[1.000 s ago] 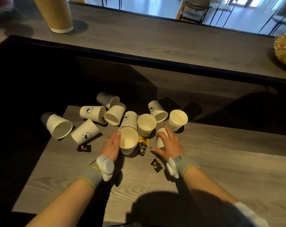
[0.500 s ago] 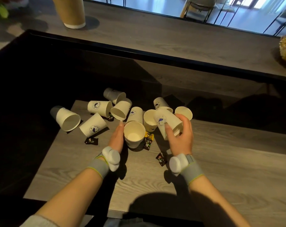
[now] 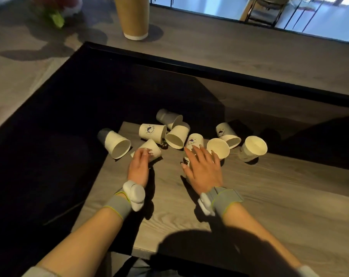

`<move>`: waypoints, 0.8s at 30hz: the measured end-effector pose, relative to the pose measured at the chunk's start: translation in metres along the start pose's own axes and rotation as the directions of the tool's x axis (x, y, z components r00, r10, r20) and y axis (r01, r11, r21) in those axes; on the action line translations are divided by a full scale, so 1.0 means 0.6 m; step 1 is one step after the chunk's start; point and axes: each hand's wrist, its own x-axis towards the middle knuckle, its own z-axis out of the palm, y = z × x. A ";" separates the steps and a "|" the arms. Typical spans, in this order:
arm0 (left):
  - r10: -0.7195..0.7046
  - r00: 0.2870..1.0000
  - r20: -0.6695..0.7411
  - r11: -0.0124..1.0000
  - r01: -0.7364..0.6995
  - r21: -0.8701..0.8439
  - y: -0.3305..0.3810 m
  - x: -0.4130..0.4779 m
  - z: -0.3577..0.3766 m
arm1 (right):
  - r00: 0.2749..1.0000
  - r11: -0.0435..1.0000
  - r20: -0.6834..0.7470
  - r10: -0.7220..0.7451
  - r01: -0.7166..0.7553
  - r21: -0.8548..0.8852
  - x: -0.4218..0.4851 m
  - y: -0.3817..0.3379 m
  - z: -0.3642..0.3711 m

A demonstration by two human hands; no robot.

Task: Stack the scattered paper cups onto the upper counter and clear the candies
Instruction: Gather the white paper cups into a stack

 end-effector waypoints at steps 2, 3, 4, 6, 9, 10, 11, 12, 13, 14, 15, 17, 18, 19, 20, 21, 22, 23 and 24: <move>0.042 0.999 -0.013 0.997 -0.041 0.058 -0.002 0.008 -0.014 | 0.998 1.000 -0.062 0.015 -0.014 0.011 0.001 -0.001 0.007; 0.064 0.998 -0.010 0.993 -0.063 0.100 -0.002 0.013 -0.019 | 0.996 1.000 -0.082 0.022 -0.021 0.014 0.001 -0.002 0.006; 0.076 0.997 -0.011 0.983 -0.074 0.167 -0.002 0.020 -0.022 | 0.996 1.000 -0.081 0.027 -0.026 0.009 0.002 -0.002 0.007; 0.096 0.995 -0.008 0.940 -0.088 0.330 0.002 0.034 -0.021 | 0.998 0.999 -0.057 0.034 -0.034 -0.008 0.004 -0.003 0.010; 0.025 0.999 0.029 0.878 -0.036 0.476 0.013 0.053 0.000 | 0.995 0.996 -0.047 0.091 -0.092 -0.004 0.009 -0.007 0.016; -0.025 0.999 0.035 0.864 0.004 0.503 0.017 0.059 0.008 | 0.992 0.994 -0.063 0.106 -0.106 -0.002 0.011 -0.010 0.014; -0.078 0.996 0.038 0.851 0.046 0.523 0.017 0.066 0.017 | 0.990 0.993 -0.077 0.117 -0.118 -0.006 0.012 -0.010 0.014; -0.126 0.992 0.025 0.839 0.093 0.536 0.015 0.072 0.023 | 0.991 0.993 -0.069 0.117 -0.118 -0.011 0.012 -0.012 0.013; -0.167 0.986 0.010 0.826 0.135 0.547 0.016 0.077 0.030 | 0.993 0.994 -0.051 0.111 -0.112 -0.020 0.013 -0.011 0.013; -0.203 0.979 -0.014 0.815 0.177 0.552 0.016 0.081 0.032 | 0.994 0.995 -0.033 0.101 -0.102 -0.021 0.013 -0.012 0.013; -0.230 0.973 -0.033 0.804 0.209 0.557 0.017 0.085 0.034 | 0.995 0.995 -0.031 0.099 -0.100 -0.023 0.013 -0.013 0.012; -0.269 0.962 -0.036 0.787 0.241 0.568 0.023 0.091 0.036 | 0.994 0.994 -0.034 0.107 -0.108 -0.032 0.013 -0.013 0.011; -0.282 0.959 -0.028 0.783 0.246 0.571 0.024 0.093 0.035 | 0.993 0.993 -0.041 0.111 -0.112 -0.035 0.013 -0.014 0.012; -0.289 0.957 -0.017 0.784 0.246 0.570 0.024 0.095 0.035 | 0.992 0.992 -0.052 0.115 -0.117 -0.037 0.012 -0.014 0.013; -0.284 0.959 -0.010 0.790 0.241 0.564 0.024 0.098 0.033 | 0.991 0.992 -0.065 0.116 -0.119 -0.039 0.011 -0.014 0.013; -0.271 0.963 -0.011 0.803 0.232 0.549 0.023 0.099 0.028 | 0.991 0.993 -0.071 0.111 -0.114 -0.036 0.010 -0.014 0.012; -0.254 0.967 -0.011 0.823 0.223 0.523 0.023 0.097 0.022 | 0.992 0.994 -0.064 0.105 -0.107 -0.031 0.009 -0.013 0.009; -0.240 0.971 -0.003 0.848 0.211 0.486 0.028 0.092 0.014 | 0.994 0.994 -0.050 0.100 -0.102 -0.027 0.009 -0.013 0.006; -0.218 0.976 0.018 0.878 0.188 0.441 0.032 0.086 0.006 | 0.995 0.995 -0.027 0.099 -0.099 -0.023 0.008 -0.011 0.004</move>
